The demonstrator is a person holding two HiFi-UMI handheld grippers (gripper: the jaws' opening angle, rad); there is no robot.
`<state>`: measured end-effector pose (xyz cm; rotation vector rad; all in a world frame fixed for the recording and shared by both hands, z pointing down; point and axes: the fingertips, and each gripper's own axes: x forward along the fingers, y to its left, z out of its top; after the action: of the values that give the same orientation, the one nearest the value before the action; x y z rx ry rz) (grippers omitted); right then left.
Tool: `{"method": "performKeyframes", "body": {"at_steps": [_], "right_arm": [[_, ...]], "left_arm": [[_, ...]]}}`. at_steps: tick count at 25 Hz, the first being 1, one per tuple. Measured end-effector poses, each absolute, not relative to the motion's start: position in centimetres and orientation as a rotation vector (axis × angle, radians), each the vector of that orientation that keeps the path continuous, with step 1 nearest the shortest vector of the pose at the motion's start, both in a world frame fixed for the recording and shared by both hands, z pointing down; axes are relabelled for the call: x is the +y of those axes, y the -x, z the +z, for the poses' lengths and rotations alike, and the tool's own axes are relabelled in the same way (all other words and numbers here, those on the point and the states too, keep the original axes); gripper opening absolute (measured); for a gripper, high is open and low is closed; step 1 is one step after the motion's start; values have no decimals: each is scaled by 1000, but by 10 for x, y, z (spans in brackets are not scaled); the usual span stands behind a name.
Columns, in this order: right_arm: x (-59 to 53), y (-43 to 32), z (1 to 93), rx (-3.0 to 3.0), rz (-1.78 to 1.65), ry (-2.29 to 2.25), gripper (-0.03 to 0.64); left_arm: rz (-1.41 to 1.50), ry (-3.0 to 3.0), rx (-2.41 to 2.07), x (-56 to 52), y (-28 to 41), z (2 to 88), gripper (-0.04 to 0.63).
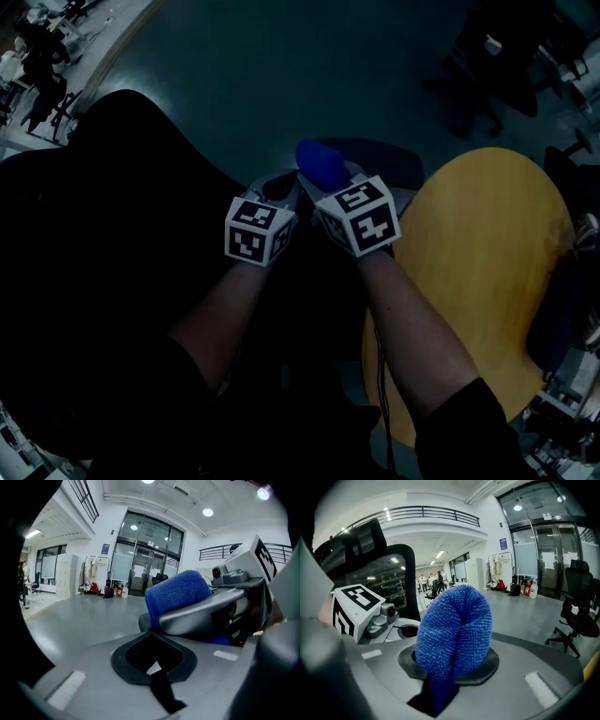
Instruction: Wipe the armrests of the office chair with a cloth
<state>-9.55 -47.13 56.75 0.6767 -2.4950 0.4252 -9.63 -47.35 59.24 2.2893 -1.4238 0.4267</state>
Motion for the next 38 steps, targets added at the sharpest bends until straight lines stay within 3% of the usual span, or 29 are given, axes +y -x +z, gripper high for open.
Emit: {"method": "performKeyframes", "body": {"at_steps": [20,30,38], "right_arm": [[-299,3,480,-2655,470,-774,107],[-183,-40,461,-2590,502,-950,107],[-80,-26,447,-2509,503,-1153,107]], "left_arm": [[254,-2329,-1469,-279,70,481,15],[275,-2684,-1173,-151,26,424,15],[300,-2820,-992,-20,60,414,15]]}}
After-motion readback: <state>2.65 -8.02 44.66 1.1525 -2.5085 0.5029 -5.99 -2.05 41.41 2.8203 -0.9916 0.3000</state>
